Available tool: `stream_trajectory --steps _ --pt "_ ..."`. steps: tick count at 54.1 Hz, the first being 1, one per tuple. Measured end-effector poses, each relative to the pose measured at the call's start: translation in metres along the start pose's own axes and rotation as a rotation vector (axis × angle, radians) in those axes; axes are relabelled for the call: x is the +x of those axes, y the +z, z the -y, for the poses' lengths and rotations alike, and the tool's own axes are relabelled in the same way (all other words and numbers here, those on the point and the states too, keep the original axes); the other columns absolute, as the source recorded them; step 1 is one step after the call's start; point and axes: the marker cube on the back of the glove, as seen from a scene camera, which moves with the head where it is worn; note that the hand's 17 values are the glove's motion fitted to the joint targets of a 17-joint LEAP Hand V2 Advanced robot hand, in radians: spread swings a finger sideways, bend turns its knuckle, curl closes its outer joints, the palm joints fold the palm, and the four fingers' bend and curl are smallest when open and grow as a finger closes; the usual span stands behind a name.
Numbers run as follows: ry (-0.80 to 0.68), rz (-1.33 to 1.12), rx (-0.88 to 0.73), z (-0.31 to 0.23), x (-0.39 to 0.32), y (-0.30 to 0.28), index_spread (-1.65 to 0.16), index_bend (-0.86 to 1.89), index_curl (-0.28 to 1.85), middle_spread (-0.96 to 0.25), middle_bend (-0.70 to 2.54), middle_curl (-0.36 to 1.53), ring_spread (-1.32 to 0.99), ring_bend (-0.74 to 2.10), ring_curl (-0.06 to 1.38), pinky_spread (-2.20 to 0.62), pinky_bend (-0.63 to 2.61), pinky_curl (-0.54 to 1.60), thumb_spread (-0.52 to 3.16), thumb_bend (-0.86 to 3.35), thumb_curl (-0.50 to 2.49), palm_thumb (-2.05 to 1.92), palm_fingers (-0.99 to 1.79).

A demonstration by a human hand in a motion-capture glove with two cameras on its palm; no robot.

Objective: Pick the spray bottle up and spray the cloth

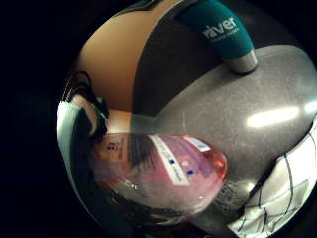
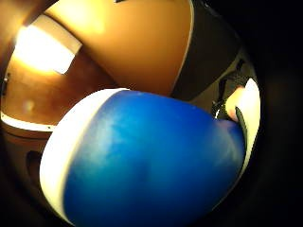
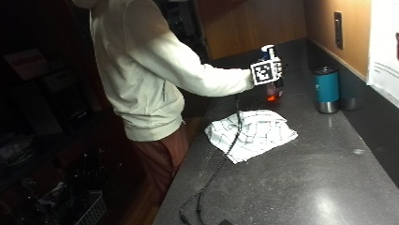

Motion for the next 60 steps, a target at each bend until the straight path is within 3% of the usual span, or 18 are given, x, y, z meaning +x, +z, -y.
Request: stream_trajectory --steps 11,16,23,28,34,45,51,60 --pt "0.047 -0.030 0.020 0.015 0.028 0.023 -0.17 0.32 0.53 -0.13 0.50 0.47 -0.17 0.52 0.44 -0.18 0.30 0.38 0.15 -0.04 0.73 1.02 1.31" --pt "0.041 -0.056 0.127 0.034 0.039 0.031 -0.17 0.31 0.53 -0.13 0.49 0.47 -0.17 0.52 0.44 -0.18 0.30 0.38 0.17 -0.04 0.73 1.01 1.31" --pt "0.022 -0.023 0.010 0.024 0.040 0.032 -0.17 0.30 0.53 -0.13 0.48 0.47 -0.17 0.52 0.43 -0.18 0.30 0.38 0.18 -0.04 0.73 1.01 1.31" --pt "-0.012 -0.062 0.182 0.052 0.045 0.027 -0.18 0.29 0.52 -0.12 0.45 0.46 -0.17 0.49 0.42 -0.19 0.31 0.38 0.21 -0.05 0.72 1.00 1.27" --pt "-0.055 -0.145 0.074 0.043 0.049 0.036 -0.19 0.22 0.50 -0.12 0.36 0.43 -0.17 0.44 0.40 -0.16 0.31 0.38 0.31 -0.04 0.71 0.99 1.13" --pt "-0.093 -0.191 0.006 0.039 0.049 0.015 -0.28 0.07 0.40 -0.09 0.19 0.39 -0.14 0.30 0.37 -0.05 0.34 0.40 0.63 -0.07 0.62 0.82 0.57" --pt "-0.121 -0.161 0.084 0.044 0.036 0.000 -0.30 0.09 0.35 -0.08 0.18 0.37 -0.12 0.29 0.35 -0.01 0.35 0.38 0.71 -0.06 0.58 0.78 0.50" --pt "-0.147 -0.036 -0.037 0.008 0.005 -0.023 -0.32 0.12 0.30 -0.06 0.18 0.36 -0.11 0.32 0.35 0.02 0.37 0.37 0.78 -0.05 0.53 0.72 0.47"
